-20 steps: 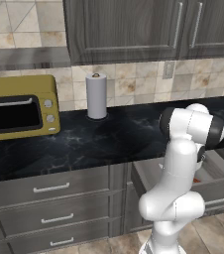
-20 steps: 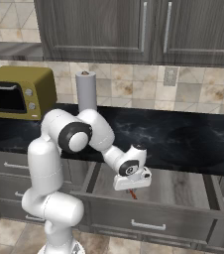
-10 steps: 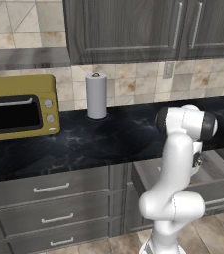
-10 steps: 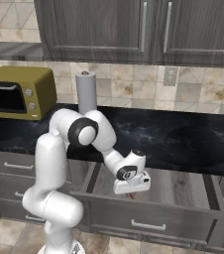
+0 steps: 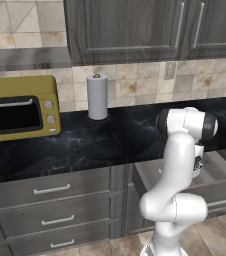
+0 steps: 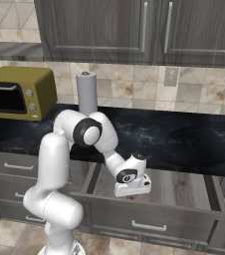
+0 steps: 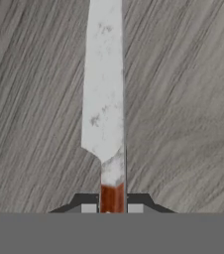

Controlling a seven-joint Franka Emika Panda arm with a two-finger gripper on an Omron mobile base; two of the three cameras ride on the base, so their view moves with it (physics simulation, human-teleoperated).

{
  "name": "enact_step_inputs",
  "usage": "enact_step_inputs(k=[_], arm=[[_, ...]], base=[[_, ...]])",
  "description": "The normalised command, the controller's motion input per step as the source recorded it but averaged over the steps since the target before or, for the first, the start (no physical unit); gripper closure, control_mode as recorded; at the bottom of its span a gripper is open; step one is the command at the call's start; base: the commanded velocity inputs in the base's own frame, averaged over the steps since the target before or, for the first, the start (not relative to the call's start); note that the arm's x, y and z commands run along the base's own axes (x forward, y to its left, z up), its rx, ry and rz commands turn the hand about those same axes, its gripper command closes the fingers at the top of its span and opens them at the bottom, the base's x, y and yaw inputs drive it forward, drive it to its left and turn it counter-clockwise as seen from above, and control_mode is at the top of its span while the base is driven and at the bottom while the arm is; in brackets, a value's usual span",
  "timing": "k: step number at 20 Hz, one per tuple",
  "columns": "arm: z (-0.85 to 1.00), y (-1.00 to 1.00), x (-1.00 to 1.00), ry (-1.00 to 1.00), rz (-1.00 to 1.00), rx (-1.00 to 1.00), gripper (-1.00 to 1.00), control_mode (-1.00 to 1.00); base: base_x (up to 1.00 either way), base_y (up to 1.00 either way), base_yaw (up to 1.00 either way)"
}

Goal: Pick up the metallic utensils from the counter and place them in the open drawer. Make sure not to pick up any wooden utensils.

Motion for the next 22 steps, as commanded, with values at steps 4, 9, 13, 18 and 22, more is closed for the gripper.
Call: enact_step_inputs(k=[4,9,13,18,22], arm=[[0.0,0.0,0.0,0.0,0.0,0.0,-1.0,-1.0],[0.0,0.0,0.01,0.0,0.0,0.0,-1.0,-1.0],[0.0,0.0,0.15,0.0,0.0,0.0,-1.0,-1.0],[0.27,-0.08,0.01,0.0,0.0,0.02,-1.0,-1.0],[0.35,-0.35,0.0,0.0,0.0,0.05,-1.0,-1.0]], base=[[0.0,0.0,0.0],[0.0,0.0,0.0],[0.0,0.0,0.0],[0.0,0.0,0.0],[0.0,0.0,0.0]])
